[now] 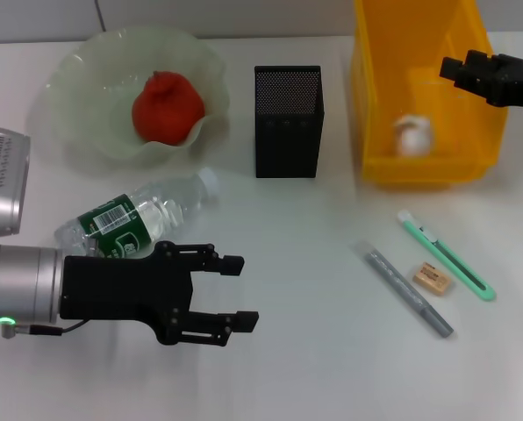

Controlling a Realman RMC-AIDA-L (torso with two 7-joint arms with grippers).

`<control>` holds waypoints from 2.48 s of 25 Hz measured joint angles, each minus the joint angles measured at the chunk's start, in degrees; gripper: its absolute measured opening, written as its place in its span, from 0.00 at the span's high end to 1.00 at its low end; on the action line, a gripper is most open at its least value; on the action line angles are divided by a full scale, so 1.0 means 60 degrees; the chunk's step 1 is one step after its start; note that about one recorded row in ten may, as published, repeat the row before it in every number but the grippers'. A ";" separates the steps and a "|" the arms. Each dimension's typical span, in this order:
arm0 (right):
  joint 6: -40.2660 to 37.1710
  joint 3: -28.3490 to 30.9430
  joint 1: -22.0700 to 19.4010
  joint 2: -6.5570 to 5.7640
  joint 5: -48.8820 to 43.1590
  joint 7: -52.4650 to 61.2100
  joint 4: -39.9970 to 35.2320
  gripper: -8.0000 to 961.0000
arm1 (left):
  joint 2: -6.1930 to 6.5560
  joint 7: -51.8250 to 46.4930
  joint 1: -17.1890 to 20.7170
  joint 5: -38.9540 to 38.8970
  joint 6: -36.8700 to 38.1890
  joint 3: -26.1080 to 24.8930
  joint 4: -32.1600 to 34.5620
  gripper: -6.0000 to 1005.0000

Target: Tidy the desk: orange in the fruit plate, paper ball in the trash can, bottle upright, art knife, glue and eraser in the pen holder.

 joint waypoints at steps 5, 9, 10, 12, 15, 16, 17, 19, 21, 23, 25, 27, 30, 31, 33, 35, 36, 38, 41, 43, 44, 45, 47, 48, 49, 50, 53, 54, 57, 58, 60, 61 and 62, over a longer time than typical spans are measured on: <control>-0.0059 -0.0015 -0.0008 -0.0003 -0.0006 -0.0015 -0.0005 0.49 | 0.0009 0.0000 -0.0012 -0.0005 -0.0002 0.0000 0.0001 0.23; -0.0253 -0.0001 -0.0076 0.0006 0.0063 -0.0060 -0.0082 0.44 | 0.0002 0.0000 -0.0019 -0.0006 -0.0002 0.0001 -0.0004 0.23; -0.0520 0.0009 -0.0089 0.0006 0.0072 -0.0197 -0.0102 0.43 | -0.0003 0.0000 -0.0022 -0.0007 -0.0003 0.0000 -0.0012 0.23; -0.1328 0.0053 -0.0102 0.0006 0.0077 -0.0608 -0.0117 0.41 | -0.0004 0.0000 -0.0019 -0.0007 -0.0002 0.0001 -0.0018 0.23; -0.2816 0.0319 -0.0170 0.0007 0.0217 -0.1110 -0.0195 0.36 | -0.0007 0.0000 -0.0009 -0.0007 -0.0002 0.0000 -0.0021 0.24; -0.3086 0.0372 -0.0236 0.0014 0.0312 -0.1217 -0.0222 0.34 | -0.0007 0.0000 -0.0006 -0.0007 -0.0002 0.0000 -0.0021 0.24; -0.3349 0.0410 -0.0312 0.0019 0.0426 -0.1336 -0.0240 0.32 | -0.0008 0.0000 -0.0006 -0.0007 -0.0002 0.0001 -0.0022 0.24; -0.3832 0.0422 -0.0560 0.0029 0.0741 -0.1738 -0.0183 0.29 | -0.0008 0.0000 -0.0006 -0.0007 -0.0002 0.0001 -0.0022 0.24; -0.4387 0.0398 -0.0905 0.0039 0.1021 -0.2443 0.0247 0.26 | -0.0029 -0.0012 -0.0016 -0.0087 0.0000 -0.0119 -0.0021 0.24; -0.4655 0.0399 -0.1018 0.0039 0.1058 -0.2797 0.0583 0.22 | -0.0038 0.0000 -0.0017 -0.0170 0.0000 -0.0156 -0.0020 0.24; -0.5241 0.0394 -0.1237 0.0012 0.1034 -0.3717 0.1135 0.19 | -0.0044 0.0013 -0.0020 -0.0229 0.0013 -0.0156 -0.0021 0.24; -0.5991 0.0329 -0.1476 -0.0038 0.0639 -0.4850 0.1513 0.17 | -0.0043 0.0013 -0.0021 -0.0262 0.0018 -0.0157 -0.0016 0.24; -0.6798 0.0369 -0.1871 -0.0059 -0.0040 -0.6191 0.1889 0.13 | -0.0031 0.0013 -0.0049 -0.0268 0.0014 -0.0160 -0.0012 0.24; -0.6814 0.0414 -0.2026 -0.0048 -0.0101 -0.6334 0.1916 0.13 | -0.0029 0.0013 -0.0067 -0.0268 0.0011 -0.0161 -0.0013 0.24; -0.6733 0.0423 -0.2267 -0.0027 -0.0186 -0.6405 0.1936 0.13 | -0.0029 0.0013 -0.0123 -0.0275 0.0005 -0.0161 -0.0017 0.24; -0.6655 0.0447 -0.2335 -0.0046 -0.0418 -0.6353 0.2089 0.13 | -0.0032 0.0010 -0.0162 -0.0288 0.0005 -0.0161 -0.0018 0.24; -0.6598 0.0524 -0.2330 -0.0068 -0.0650 -0.6312 0.2359 0.13 | -0.0036 0.0007 -0.0182 -0.0295 0.0006 -0.0161 -0.0019 0.24; -0.6553 0.0541 -0.2329 -0.0064 -0.0706 -0.6320 0.2469 0.13 | -0.0038 -0.0014 -0.0230 -0.0300 0.0005 -0.0161 -0.0021 0.24; -0.6260 0.0493 -0.2371 0.0002 -0.0769 -0.6424 0.2586 0.13 | -0.0040 -0.0033 -0.0274 -0.0299 0.0003 -0.0162 -0.0021 0.24; -0.6150 0.0496 -0.2371 0.0014 -0.0894 -0.6428 0.2643 0.13 | -0.0040 -0.0034 -0.0299 -0.0299 0.0001 -0.0161 -0.0021 0.24; -0.6117 0.0510 -0.2360 0.0011 -0.0970 -0.6428 0.2695 0.13 | -0.0040 -0.0034 -0.0322 -0.0300 -0.0001 -0.0161 -0.0021 0.25; -0.6097 0.0524 -0.2347 0.0008 -0.0994 -0.6428 0.2730 0.13 | -0.0041 -0.0039 -0.0348 -0.0304 -0.0010 -0.0161 -0.0021 0.25; -0.5975 0.0535 -0.2325 0.0005 -0.1012 -0.6428 0.2797 0.13 | -0.0041 -0.0075 -0.0426 -0.0310 -0.0091 -0.0161 -0.0013 0.25; -0.5861 0.0536 -0.2319 0.0005 -0.1013 -0.6428 0.2804 0.13 | -0.0041 -0.0092 -0.0453 -0.0311 -0.0137 -0.0161 0.0042 0.25; -0.5769 0.0537 -0.2313 0.0005 -0.1012 -0.6428 0.2816 0.13 | -0.0041 -0.0123 -0.0471 -0.0312 -0.0182 -0.0161 0.0133 0.25; -0.5664 0.0541 -0.2292 0.0008 -0.0999 -0.6429 0.2863 0.13 | -0.0041 -0.0168 -0.0486 -0.0314 -0.0237 -0.0161 0.0260 0.25; -0.5552 0.0555 -0.2121 -0.0006 -0.0952 -0.6508 0.3170 0.13 | -0.0036 -0.1133 -0.0510 -0.0289 -0.0551 -0.0129 0.1181 0.25; -0.5548 0.0559 -0.2061 -0.0011 -0.0948 -0.6531 0.3238 0.13 | -0.0034 -0.1582 -0.0538 -0.0239 -0.0664 -0.0093 0.1500 0.25; -0.5497 0.0564 -0.1928 -0.0006 -0.0970 -0.6562 0.3307 0.13 | -0.0021 -0.2437 -0.0620 -0.0115 -0.0852 -0.0040 0.2205 0.25; -0.5475 0.0551 -0.1909 0.0002 -0.0978 -0.6569 0.3323 0.13 | -0.0016 -0.3473 -0.0727 0.0201 -0.0991 -0.0003 0.3168 0.25; -0.5440 0.0522 -0.1874 0.0012 -0.0981 -0.6590 0.3390 0.13 | -0.0015 -0.4674 -0.0958 0.1031 -0.1085 0.0117 0.4155 0.25; -0.5434 0.0521 -0.1854 0.0014 -0.0981 -0.6615 0.3439 0.13 | -0.0012 -0.5745 -0.1245 0.2058 -0.1158 0.0326 0.4818 0.25; -0.5433 0.0529 -0.1838 0.0014 -0.0979 -0.6643 0.3485 0.13 | -0.0009 -0.6092 -0.1352 0.2356 -0.1168 0.0407 0.4959 0.25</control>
